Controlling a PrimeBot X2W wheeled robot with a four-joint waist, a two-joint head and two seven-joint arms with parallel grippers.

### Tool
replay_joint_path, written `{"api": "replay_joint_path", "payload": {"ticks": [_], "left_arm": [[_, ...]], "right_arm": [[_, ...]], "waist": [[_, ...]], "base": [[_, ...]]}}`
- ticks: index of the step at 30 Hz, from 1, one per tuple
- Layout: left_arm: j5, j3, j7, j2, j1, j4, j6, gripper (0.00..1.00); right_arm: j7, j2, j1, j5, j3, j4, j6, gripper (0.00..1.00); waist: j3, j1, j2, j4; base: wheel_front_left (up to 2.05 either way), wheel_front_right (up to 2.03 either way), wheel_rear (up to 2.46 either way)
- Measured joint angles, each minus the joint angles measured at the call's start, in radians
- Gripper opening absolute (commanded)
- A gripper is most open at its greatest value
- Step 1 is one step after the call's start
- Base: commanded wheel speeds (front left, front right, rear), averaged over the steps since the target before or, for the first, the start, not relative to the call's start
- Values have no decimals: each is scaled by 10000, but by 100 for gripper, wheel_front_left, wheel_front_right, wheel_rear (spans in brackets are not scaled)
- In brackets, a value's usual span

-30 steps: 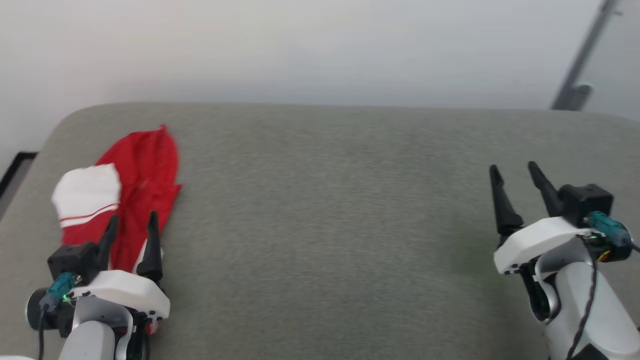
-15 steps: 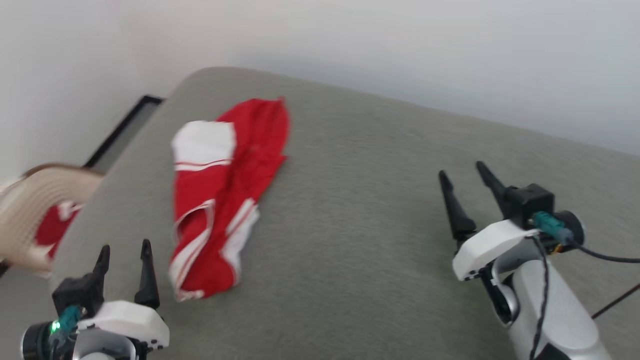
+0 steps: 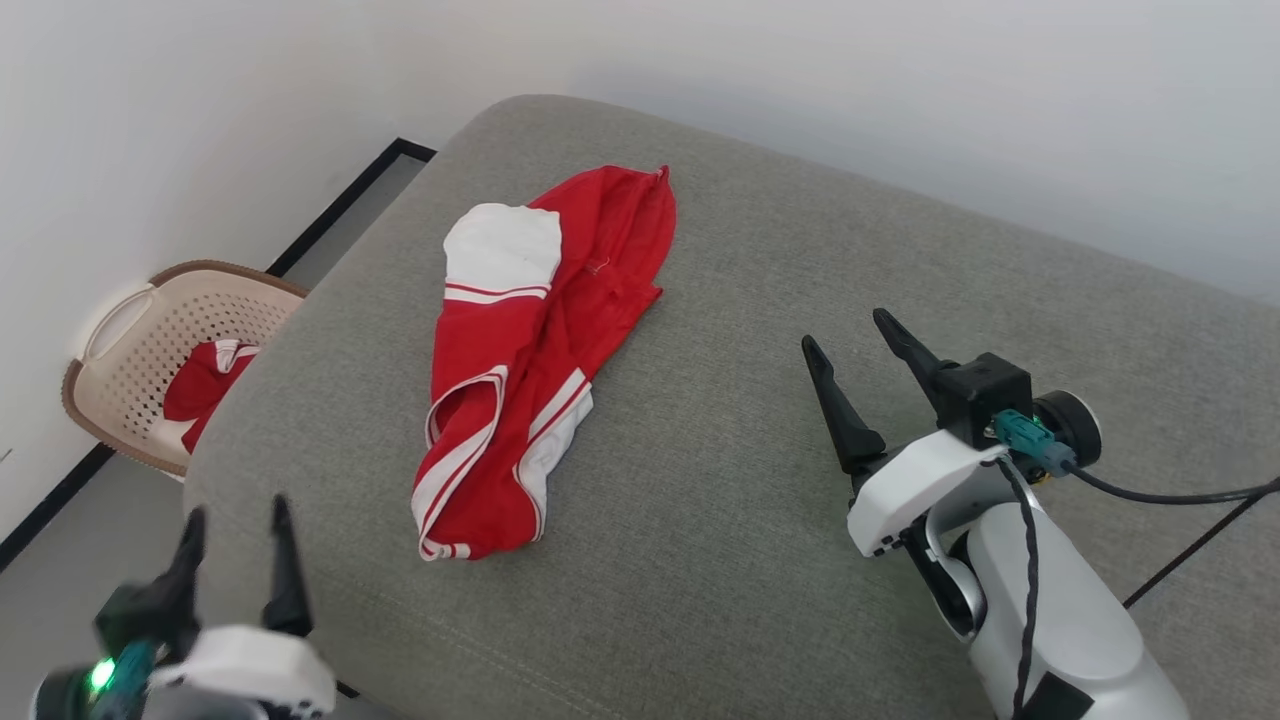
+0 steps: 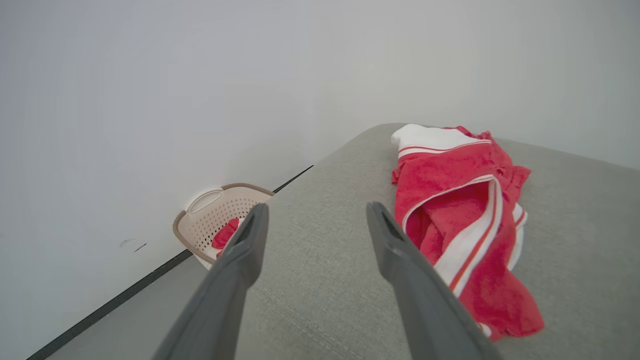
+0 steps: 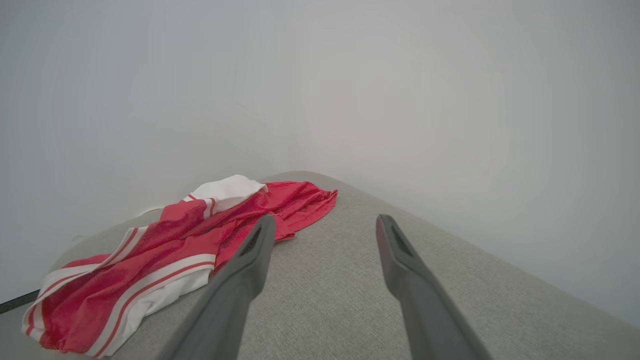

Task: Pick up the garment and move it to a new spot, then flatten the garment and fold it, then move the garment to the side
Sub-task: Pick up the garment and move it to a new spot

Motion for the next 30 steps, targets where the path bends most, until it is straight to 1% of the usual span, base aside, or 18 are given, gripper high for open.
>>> {"api": "replay_joint_path", "payload": {"ticks": [3,5,8,9,10,11,12,14,16,18,20,22,24,27,30], "left_arm": [[155,-479,-2,240,-542,301,-341,100],[155,-871,-6,539,-1121,566,-516,100],[-161,-1476,146,1197,-2286,1375,-604,100],[-244,-2069,372,1580,-2670,1699,-616,100],[-644,-2560,535,1881,-3046,1964,-633,100],[-1356,-3010,836,2042,-3488,2236,-642,100],[-1937,-3519,1237,2343,-3900,2454,-642,100],[-2834,-4556,2067,3122,-4579,2863,-671,100],[-4274,-5346,3179,3749,-4993,3181,-658,100],[-5258,-6090,3981,4353,-5303,3281,-671,100],[-6320,-6543,4734,4895,-5628,3386,-671,100],[-7279,-6803,5329,5239,-5814,3561,-671,100],[-7777,-7221,5871,5588,-5892,3745,-671,100],[-8675,-7398,6192,5848,-6117,4165,-671,100],[-9131,-7647,6305,5981,-6296,4548,-671,100]], "right_arm": [[0,-31,101,-2,-165,-148,0,100],[0,-35,185,-27,-159,-207,0,100],[0,-35,107,-182,-81,-268,0,100],[0,-35,33,-247,-50,-253,2,100],[0,-36,-51,-274,-38,-244,2,100],[0,-56,-124,-299,-56,-242,2,100],[0,-63,-196,-337,-52,-240,2,100],[-13,-104,-292,-382,-105,-215,2,100],[-15,-127,-405,-431,-151,-205,0,100],[-15,-73,-559,-456,-138,-196,4,100],[-15,-44,-680,-541,-201,-192,2,100],[-15,-33,-750,-571,-270,-194,2,100],[-15,-8,-830,-650,-305,-213,2,100],[-17,46,-916,-767,-343,-282,2,100],[-15,81,-1058,-884,-362,-368,2,100]], "waist": [[7,0,0,-80],[30,0,0,-211],[189,0,0,-550],[282,0,0,-698],[379,0,0,-857],[484,0,0,-1023],[590,0,0,-1189],[813,0,0,-1527],[1053,0,0,-1858],[1304,0,0,-2185],[1558,0,0,-2503],[1810,0,0,-2813],[2060,0,0,-3111],[2440,0,0,-3509],[2807,0,0,-3866]], "base": [[0,0,0],[0,0,0],[0,0,0],[0,0,0],[0,0,0],[0,0,0],[0,0,0],[0,0,0],[0,0,0],[0,0,0],[0,0,0],[0,0,0],[0,0,0],[0,0,0],[0,0,0]]}}
